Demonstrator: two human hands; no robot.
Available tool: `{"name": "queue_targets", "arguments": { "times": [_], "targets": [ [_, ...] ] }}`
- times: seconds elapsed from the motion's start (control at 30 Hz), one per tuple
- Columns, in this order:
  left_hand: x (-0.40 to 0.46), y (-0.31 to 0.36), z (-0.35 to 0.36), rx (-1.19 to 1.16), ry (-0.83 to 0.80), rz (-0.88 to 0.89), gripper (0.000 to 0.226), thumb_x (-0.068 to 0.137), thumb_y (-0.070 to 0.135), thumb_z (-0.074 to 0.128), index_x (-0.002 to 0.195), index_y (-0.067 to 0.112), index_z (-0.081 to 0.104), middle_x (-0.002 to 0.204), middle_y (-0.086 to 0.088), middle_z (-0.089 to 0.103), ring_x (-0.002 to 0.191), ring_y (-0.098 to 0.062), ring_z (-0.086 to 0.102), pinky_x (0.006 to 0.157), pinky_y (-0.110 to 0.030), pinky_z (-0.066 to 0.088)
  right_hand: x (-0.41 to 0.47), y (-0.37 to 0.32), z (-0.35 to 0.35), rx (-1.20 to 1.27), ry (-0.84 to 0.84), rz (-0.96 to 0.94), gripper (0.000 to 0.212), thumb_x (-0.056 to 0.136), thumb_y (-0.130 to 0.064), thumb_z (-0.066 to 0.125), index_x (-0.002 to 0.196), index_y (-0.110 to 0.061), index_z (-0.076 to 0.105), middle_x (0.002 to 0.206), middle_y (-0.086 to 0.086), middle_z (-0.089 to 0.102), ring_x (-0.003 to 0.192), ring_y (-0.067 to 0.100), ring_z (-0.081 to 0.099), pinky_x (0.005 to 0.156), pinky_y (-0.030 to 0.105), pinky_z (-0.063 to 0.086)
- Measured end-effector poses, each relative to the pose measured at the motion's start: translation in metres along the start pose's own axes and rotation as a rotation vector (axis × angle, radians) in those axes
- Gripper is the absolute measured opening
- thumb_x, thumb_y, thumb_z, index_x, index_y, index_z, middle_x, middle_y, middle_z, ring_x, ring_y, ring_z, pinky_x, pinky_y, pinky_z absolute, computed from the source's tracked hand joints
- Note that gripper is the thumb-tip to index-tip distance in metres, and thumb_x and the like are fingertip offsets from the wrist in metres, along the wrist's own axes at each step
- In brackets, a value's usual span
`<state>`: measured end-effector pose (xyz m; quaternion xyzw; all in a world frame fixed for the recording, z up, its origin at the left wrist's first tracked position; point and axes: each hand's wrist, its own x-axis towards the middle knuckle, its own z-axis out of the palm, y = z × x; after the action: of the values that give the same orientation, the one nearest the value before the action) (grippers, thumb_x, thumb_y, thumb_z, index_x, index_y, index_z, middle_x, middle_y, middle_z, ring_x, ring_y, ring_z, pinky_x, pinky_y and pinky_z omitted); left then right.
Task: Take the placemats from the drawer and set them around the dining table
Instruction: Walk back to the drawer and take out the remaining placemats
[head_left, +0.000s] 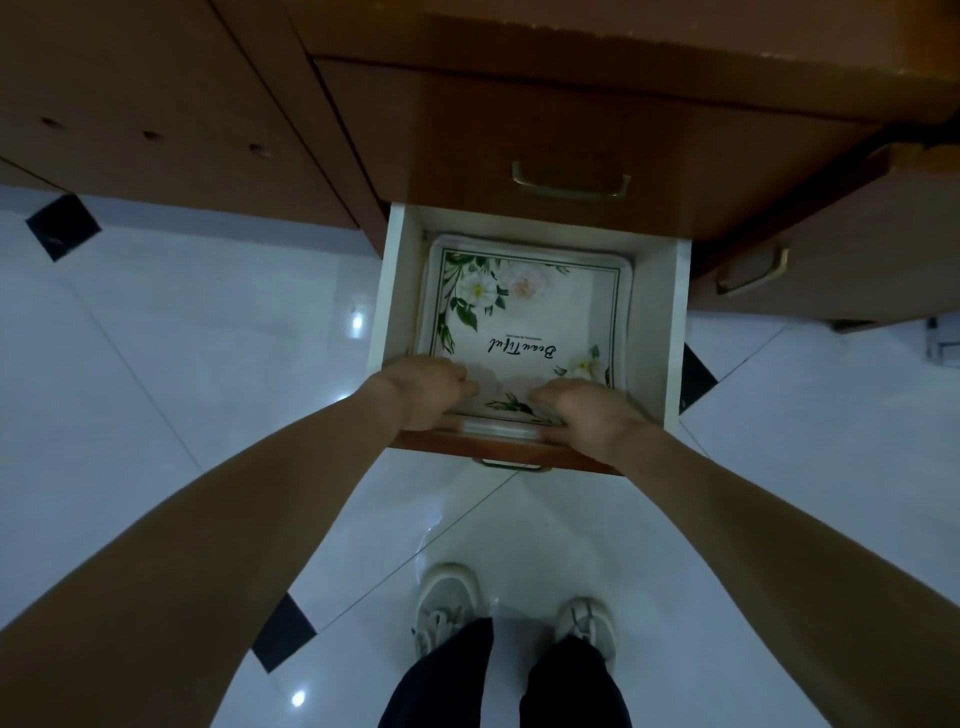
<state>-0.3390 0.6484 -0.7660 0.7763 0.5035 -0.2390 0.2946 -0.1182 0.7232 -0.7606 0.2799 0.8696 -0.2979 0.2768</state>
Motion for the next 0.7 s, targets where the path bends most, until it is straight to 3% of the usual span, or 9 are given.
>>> {"name": "queue_targets", "arguments": {
  "times": [0.13, 0.27, 0.47, 0.53, 0.7],
  "targets": [
    [0.002, 0.0, 0.004, 0.106, 0.012, 0.048, 0.042, 0.099, 0.041, 0.037, 0.133, 0.017, 0.041, 0.117, -0.009, 0.055, 0.101, -0.024, 0.052, 0.071, -0.029, 0.037, 0.005, 0.001, -0.001, -0.151, -0.009, -0.083, 0.035, 0.092, -0.04, 0.053, 0.117, -0.015, 0.054, 0.111, 0.006, 0.057, 0.102, 0.025, 0.054, 0.077, 0.035, 0.049],
    [0.003, 0.004, 0.002, 0.149, -0.014, 0.026, 0.038, 0.097, 0.016, 0.042, 0.135, 0.013, 0.037, 0.118, -0.013, 0.054, 0.103, -0.027, 0.053, 0.07, -0.03, 0.035, 0.009, 0.002, 0.002, -0.191, 0.019, -0.099, 0.03, 0.093, -0.034, 0.051, 0.115, -0.014, 0.055, 0.109, 0.007, 0.057, 0.1, 0.025, 0.054, 0.075, 0.035, 0.048],
    [0.002, -0.007, 0.014, -0.031, -0.052, 0.022, 0.049, 0.098, 0.052, 0.034, 0.134, 0.019, 0.04, 0.127, -0.007, 0.048, 0.113, -0.024, 0.047, 0.092, -0.038, 0.042, 0.011, 0.01, 0.009, 0.083, -0.064, -0.056, 0.052, 0.094, -0.043, 0.053, 0.138, -0.016, 0.047, 0.135, 0.005, 0.05, 0.119, 0.023, 0.048, 0.097, 0.03, 0.039],
    [0.004, -0.007, 0.012, 0.038, -0.044, 0.058, 0.049, 0.098, 0.049, 0.034, 0.134, 0.017, 0.039, 0.128, -0.009, 0.047, 0.113, -0.025, 0.047, 0.09, -0.037, 0.041, 0.011, 0.013, 0.01, 0.075, -0.06, -0.061, 0.054, 0.093, -0.046, 0.054, 0.138, -0.018, 0.047, 0.137, 0.004, 0.049, 0.119, 0.023, 0.047, 0.1, 0.031, 0.038],
    [0.007, 0.003, 0.005, 0.23, 0.07, 0.181, 0.038, 0.101, 0.027, 0.036, 0.135, 0.011, 0.033, 0.124, -0.013, 0.053, 0.108, -0.026, 0.049, 0.09, -0.034, 0.039, 0.015, 0.011, 0.009, -0.04, 0.01, -0.111, 0.047, 0.092, -0.045, 0.055, 0.129, -0.017, 0.051, 0.123, 0.005, 0.055, 0.107, 0.023, 0.051, 0.089, 0.034, 0.045]
  ]
}}
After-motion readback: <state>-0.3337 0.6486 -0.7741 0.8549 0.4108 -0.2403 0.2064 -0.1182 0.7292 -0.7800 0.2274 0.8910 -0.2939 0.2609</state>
